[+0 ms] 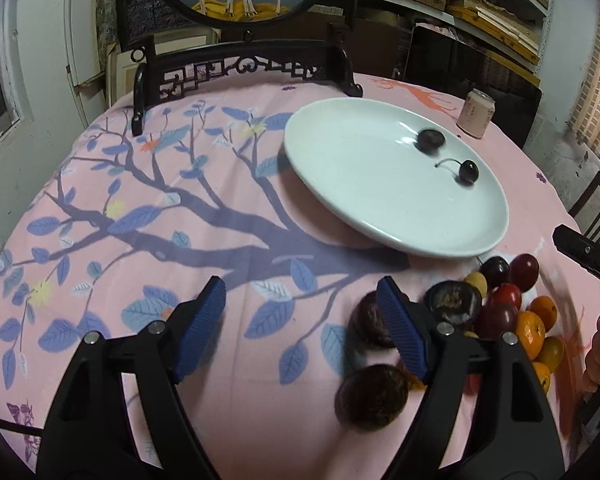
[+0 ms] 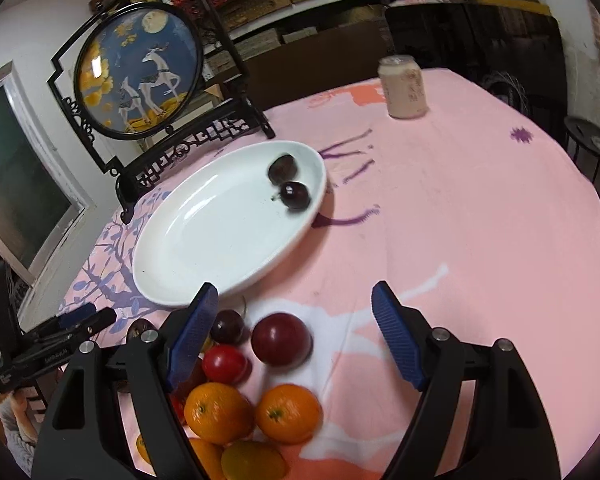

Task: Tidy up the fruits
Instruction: 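Grasp another dark brown fruit with the left gripper while the right grasps a red plum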

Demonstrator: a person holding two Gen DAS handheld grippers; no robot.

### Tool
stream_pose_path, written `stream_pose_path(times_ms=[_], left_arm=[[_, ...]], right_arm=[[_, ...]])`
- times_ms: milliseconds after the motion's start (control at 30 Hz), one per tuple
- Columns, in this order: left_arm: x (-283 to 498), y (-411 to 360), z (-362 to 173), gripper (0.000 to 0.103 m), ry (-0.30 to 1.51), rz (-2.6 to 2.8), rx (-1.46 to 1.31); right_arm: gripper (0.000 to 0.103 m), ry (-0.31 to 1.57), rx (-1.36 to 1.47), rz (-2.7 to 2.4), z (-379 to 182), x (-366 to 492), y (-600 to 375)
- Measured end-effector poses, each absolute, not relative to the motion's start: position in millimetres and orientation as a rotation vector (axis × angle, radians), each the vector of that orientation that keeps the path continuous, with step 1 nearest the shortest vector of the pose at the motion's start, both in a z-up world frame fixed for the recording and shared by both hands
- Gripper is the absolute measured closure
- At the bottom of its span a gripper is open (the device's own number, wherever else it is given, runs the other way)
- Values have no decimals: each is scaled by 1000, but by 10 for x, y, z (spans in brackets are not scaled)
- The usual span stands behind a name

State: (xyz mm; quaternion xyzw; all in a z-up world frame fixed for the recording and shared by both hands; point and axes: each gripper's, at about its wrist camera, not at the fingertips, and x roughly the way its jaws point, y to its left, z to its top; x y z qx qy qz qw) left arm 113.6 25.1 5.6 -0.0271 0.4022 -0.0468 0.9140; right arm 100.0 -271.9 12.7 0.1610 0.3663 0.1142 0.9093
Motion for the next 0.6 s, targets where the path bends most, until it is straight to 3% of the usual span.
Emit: stream_pose_path(times_ms=[400,600], left_arm=[[1157,1,-108,23,882,-157,36],[1152,-109,-134,15,858,-141,101]], right_arm=[[23,799,355,227,53,1026,-2735],[23,818,356,228,22,1050,-2727]])
